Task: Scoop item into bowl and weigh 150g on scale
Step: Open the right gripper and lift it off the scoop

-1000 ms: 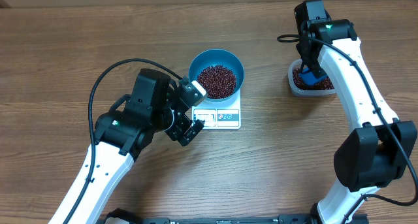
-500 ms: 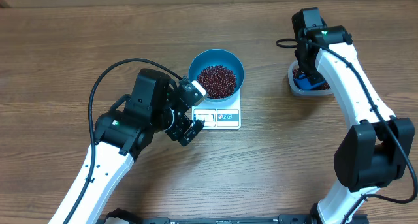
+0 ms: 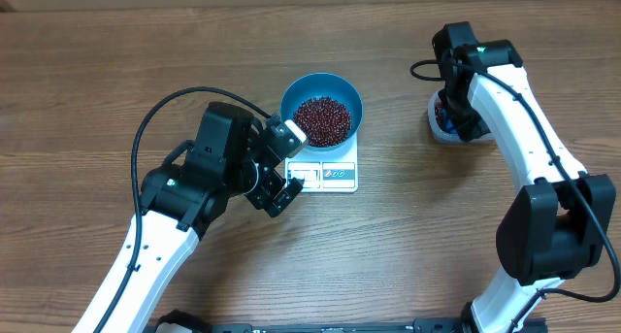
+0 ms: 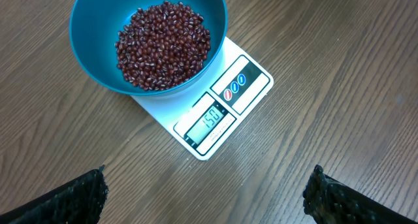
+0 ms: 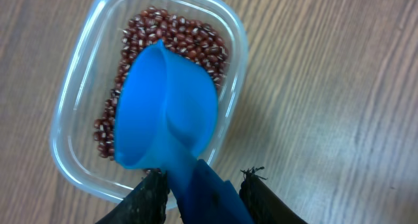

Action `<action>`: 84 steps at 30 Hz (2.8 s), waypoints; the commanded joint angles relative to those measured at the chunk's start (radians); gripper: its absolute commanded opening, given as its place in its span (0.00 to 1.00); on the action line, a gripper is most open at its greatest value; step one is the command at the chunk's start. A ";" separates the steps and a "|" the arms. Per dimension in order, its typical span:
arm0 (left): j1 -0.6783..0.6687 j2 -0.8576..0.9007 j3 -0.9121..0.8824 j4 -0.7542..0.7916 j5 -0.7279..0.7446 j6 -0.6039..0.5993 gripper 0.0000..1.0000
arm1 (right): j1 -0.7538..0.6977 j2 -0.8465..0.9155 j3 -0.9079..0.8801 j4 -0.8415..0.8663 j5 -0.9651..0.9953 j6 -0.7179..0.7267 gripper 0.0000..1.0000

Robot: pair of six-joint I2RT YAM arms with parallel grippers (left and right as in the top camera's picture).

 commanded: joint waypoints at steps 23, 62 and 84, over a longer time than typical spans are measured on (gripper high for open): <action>0.005 0.000 0.006 0.003 0.001 -0.007 1.00 | -0.002 -0.092 0.156 -0.188 0.006 0.003 0.40; 0.005 0.000 0.006 0.003 0.002 -0.007 1.00 | -0.002 -0.099 0.428 -0.220 0.047 0.003 1.00; 0.005 0.000 0.006 0.003 0.001 -0.006 0.99 | -0.002 -0.099 0.428 -0.220 0.047 0.003 1.00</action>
